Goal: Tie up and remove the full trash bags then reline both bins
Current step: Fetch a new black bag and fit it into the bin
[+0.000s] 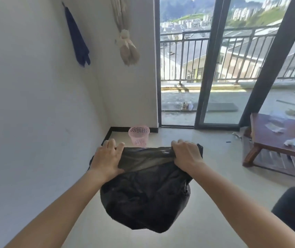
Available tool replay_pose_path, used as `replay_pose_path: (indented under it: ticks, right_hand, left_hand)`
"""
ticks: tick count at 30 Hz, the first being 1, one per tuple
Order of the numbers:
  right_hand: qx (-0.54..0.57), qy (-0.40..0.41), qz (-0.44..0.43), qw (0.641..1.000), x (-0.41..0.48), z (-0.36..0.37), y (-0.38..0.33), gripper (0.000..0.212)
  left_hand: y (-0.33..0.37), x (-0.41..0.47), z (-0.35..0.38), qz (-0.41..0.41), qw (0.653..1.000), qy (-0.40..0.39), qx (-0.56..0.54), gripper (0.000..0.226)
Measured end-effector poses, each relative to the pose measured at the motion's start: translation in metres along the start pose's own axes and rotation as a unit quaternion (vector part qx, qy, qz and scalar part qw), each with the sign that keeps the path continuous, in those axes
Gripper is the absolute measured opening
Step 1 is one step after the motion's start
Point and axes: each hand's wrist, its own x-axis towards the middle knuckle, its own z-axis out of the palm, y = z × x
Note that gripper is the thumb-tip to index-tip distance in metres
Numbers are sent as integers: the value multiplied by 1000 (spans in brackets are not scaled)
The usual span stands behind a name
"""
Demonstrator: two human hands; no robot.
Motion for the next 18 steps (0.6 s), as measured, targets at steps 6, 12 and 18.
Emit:
replay_pose_path:
  ticks: [6, 12, 18]
  right_hand:
    - [39, -6, -18, 999, 169, -6, -21, 22]
    - [48, -29, -1, 998, 341, 39, -43, 22]
    - [60, -68, 45, 995, 513, 67, -54, 26]
  left_hand:
    - [-80, 128, 28, -52, 994, -11, -94, 51]
    - [-149, 278, 99, -83, 987, -13, -137, 19]
    - [-231, 445, 140, -80, 985, -28, -147, 15]
